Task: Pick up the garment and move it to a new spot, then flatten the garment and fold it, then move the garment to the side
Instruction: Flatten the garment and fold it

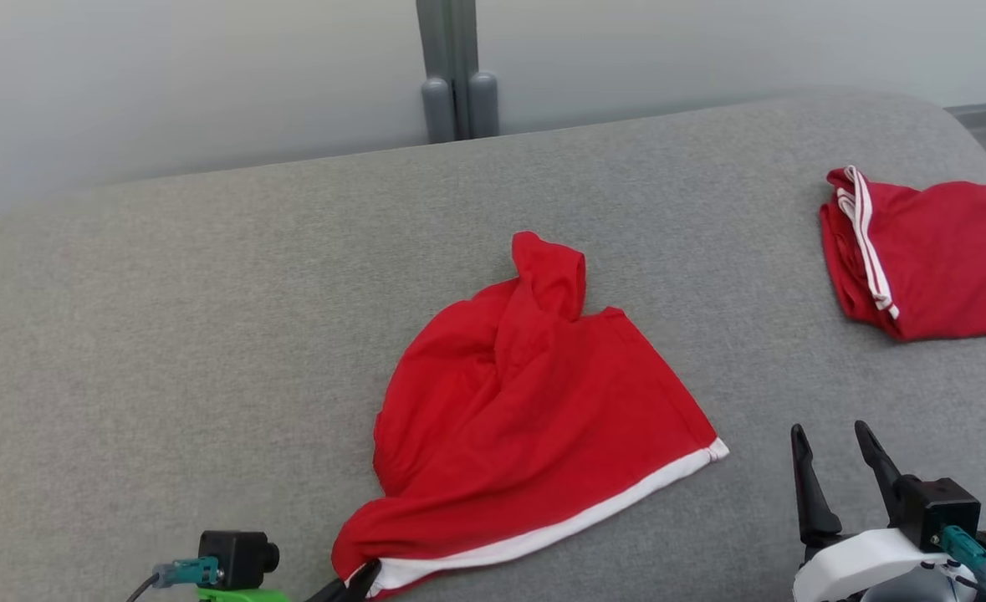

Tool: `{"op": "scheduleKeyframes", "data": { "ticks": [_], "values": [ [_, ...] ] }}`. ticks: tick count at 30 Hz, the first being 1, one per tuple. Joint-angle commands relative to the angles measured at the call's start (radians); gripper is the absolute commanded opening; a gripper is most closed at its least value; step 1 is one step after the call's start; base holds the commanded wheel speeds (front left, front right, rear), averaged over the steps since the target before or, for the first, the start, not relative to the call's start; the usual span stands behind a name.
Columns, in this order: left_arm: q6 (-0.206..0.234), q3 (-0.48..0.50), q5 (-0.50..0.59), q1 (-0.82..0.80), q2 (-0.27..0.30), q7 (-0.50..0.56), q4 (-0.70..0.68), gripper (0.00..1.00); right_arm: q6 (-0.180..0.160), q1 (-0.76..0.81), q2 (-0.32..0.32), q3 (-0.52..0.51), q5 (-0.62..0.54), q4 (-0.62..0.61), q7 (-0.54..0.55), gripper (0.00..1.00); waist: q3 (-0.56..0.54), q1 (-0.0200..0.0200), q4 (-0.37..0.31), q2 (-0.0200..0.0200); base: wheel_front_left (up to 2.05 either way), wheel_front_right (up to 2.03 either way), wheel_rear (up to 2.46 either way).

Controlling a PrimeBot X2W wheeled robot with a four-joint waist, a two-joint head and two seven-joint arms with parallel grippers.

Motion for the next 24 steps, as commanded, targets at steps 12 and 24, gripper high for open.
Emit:
{"op": "scheduleKeyframes", "data": {
  "ticks": [12,24],
  "values": [
    [-0.021,-0.033,0.077,0.015,0.002,-0.229,0.09,1.0,-0.002,0.01,-0.003,0.001,-0.037,-0.018,-0.003,1.0,-0.075,0.0,0.08,0.0,0.0,0.0,0.0],
    [0.113,0.187,0.322,0.123,-0.087,-0.379,0.0,1.0,-0.002,0.042,-0.002,-0.029,-0.052,-0.059,-0.003,1.0,-0.113,0.0,0.12,0.0,0.0,0.0,0.0]
  ]
}}
